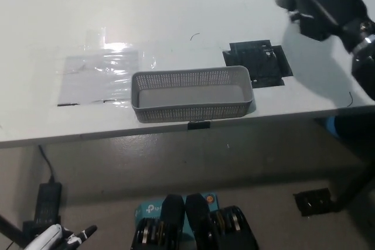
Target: The robot uses its right hand to pick up the grey box kept on the middle on the desk and place it on top of another box next to it in a right angle
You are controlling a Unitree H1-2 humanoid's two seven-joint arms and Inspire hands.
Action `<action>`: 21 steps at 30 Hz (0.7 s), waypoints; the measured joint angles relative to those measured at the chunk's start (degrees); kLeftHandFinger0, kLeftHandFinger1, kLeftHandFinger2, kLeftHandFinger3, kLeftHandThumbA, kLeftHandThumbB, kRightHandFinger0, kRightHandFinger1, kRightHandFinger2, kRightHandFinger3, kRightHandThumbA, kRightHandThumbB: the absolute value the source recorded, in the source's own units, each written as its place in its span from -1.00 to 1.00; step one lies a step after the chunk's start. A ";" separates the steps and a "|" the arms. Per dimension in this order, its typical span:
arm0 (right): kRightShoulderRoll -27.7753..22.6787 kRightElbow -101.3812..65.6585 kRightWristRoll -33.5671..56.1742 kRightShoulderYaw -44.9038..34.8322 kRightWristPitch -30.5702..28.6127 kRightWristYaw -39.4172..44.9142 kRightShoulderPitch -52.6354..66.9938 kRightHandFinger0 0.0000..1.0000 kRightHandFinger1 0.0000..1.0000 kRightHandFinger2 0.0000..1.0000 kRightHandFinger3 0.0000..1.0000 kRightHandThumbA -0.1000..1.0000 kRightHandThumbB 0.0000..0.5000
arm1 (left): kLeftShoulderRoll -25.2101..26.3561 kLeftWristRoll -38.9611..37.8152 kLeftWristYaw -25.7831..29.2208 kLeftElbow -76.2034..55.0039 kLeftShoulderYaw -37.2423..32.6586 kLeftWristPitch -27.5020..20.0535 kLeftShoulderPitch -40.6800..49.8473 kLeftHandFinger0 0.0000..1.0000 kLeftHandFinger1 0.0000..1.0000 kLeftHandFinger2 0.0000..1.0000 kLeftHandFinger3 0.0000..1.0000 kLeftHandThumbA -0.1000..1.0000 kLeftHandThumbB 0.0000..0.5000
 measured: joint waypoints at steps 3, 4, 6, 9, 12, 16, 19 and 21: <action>3.15 -6.31 2.65 -0.94 0.76 3.20 1.88 -1.00 -1.00 -0.41 -0.66 -1.00 -0.08 | 0.00 -0.01 -0.11 0.07 0.01 0.02 -0.18 -0.96 -0.98 -0.95 -0.64 0.88 -0.13; 4.62 -8.04 3.47 -1.07 1.06 4.32 2.63 -1.00 -1.00 -0.40 -0.66 -1.00 -0.04 | 0.00 0.00 -0.18 0.09 0.00 0.02 -0.22 -0.97 -0.97 -0.95 -0.63 0.84 -0.13; 6.78 -10.59 4.70 -1.09 1.60 6.29 3.80 -1.00 -1.00 -0.38 -0.68 -1.00 0.11 | 0.00 -0.01 -0.26 0.09 0.01 0.04 -0.43 -1.00 -0.99 -0.97 -0.67 0.88 -0.06; 9.58 -13.69 6.14 -1.08 3.00 9.66 5.47 -1.00 -1.00 -0.36 -0.68 -1.00 0.15 | 0.00 -0.02 -0.28 0.10 0.02 0.03 -0.51 -1.00 -1.00 -0.97 -0.69 0.89 -0.02; 10.91 -15.50 7.54 -1.08 4.11 12.87 6.80 -1.00 -1.00 -0.37 -0.64 -1.00 0.08 | 0.00 -0.04 -0.29 0.16 0.02 0.02 -0.48 -1.00 -1.00 -0.97 -0.70 0.85 -0.07; 12.13 -16.52 8.68 -0.98 5.13 16.04 8.62 -1.00 -1.00 -0.49 -0.63 -1.00 0.03 | 0.00 -0.06 -0.39 0.16 0.02 0.07 -0.60 -1.00 -1.00 -0.94 -0.59 0.84 -0.10; 12.23 -16.48 9.29 -0.86 5.09 17.42 9.36 -1.00 -1.00 -0.49 -0.63 -1.00 0.08 | 0.00 -0.06 -0.46 0.15 0.02 0.13 -0.73 -1.00 -1.00 -0.95 -0.57 0.83 -0.17; 12.11 -16.40 9.71 -0.87 5.00 18.28 9.50 -1.00 -1.00 -0.50 -0.65 -1.00 0.12 | 0.00 -0.04 -0.54 0.15 0.01 0.17 -0.73 -1.00 -1.00 -0.96 -0.61 0.84 -0.13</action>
